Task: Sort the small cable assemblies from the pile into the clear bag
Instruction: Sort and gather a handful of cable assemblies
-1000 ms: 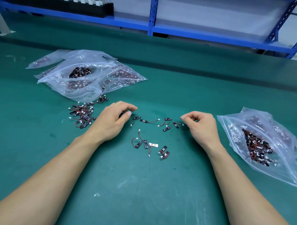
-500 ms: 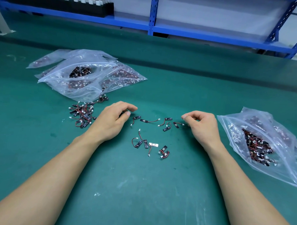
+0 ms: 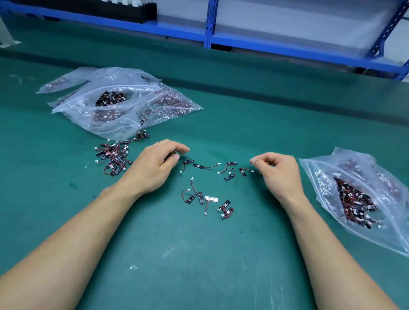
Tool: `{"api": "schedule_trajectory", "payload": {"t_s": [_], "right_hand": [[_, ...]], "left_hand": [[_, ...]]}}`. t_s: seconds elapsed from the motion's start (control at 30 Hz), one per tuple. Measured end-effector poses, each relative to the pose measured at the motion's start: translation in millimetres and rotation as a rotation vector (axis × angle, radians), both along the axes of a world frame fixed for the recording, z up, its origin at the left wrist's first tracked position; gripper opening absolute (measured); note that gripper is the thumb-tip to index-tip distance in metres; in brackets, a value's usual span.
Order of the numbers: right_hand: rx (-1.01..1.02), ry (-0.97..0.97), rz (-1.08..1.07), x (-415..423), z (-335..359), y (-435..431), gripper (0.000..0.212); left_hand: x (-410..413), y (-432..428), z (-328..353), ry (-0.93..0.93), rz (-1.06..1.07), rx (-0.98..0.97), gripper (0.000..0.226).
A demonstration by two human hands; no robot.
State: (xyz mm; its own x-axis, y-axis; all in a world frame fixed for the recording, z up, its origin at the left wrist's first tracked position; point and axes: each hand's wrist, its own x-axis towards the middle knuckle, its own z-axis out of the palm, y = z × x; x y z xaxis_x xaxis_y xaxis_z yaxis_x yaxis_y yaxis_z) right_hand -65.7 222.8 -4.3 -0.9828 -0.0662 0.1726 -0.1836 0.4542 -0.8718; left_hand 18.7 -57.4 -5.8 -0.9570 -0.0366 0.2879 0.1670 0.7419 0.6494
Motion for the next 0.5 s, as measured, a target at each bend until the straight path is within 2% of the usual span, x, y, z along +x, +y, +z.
{"api": "schedule_trajectory", "payload": {"t_s": [0.5], "right_hand": [[0.002, -0.014, -0.001, -0.7, -0.1, -0.1, 0.019]], "left_hand": [[1.1, 0.8, 1.2, -0.005, 0.0, 0.005, 0.029]]}}
